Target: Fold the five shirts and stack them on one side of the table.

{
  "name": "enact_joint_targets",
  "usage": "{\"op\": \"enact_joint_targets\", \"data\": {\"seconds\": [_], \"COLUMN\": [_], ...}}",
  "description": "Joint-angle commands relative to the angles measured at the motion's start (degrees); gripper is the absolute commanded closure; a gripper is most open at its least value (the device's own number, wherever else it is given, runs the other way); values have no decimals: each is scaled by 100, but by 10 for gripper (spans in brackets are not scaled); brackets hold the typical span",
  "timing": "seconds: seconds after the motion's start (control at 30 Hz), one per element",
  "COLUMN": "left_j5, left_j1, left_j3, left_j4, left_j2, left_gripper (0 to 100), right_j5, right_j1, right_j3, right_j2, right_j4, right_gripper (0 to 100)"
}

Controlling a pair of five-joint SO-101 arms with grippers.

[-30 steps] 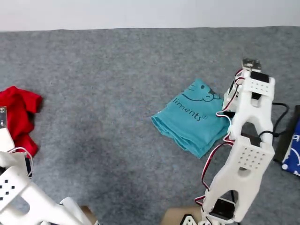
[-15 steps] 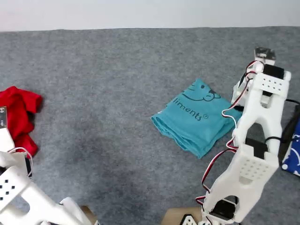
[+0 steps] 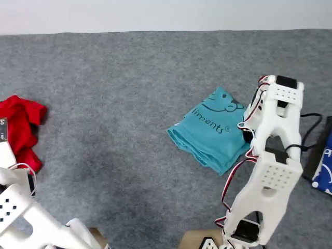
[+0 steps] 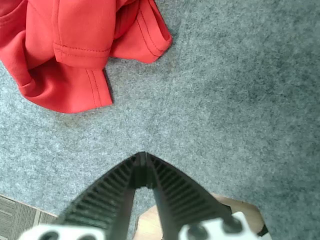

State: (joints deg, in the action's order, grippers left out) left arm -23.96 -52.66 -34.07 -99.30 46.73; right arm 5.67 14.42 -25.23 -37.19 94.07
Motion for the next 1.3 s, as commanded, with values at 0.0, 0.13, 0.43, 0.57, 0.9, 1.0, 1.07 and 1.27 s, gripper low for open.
{"op": "enact_joint_targets", "data": {"seconds": [0.0,0.13,0.43,0.57,0.9,1.0,1.07,1.27], "left_j5": [0,0,0,0,0,0,0,0], "left_j1": [44,44,44,44,44,44,44,44], "left_j3": [22,22,40,48,22,31,22,22], "left_j4": [18,18,18,18,97,97,97,97], "left_j2": [97,97,97,97,97,97,97,88], "left_gripper": [997,997,997,997,997,997,997,997], "right_j5": [-9,-9,-545,-571,-782,-791,-879,-2101], "right_j1": [-57,-251,-637,-611,-857,-1103,-1262,-1341], "right_j3": [-246,-237,-202,-202,-44,448,835,1196], "right_j2": [514,1182,593,-48,927,1288,1402,1473], "right_j4": [207,497,664,488,866,848,743,127], "right_gripper": [990,990,990,990,990,990,990,990]}}
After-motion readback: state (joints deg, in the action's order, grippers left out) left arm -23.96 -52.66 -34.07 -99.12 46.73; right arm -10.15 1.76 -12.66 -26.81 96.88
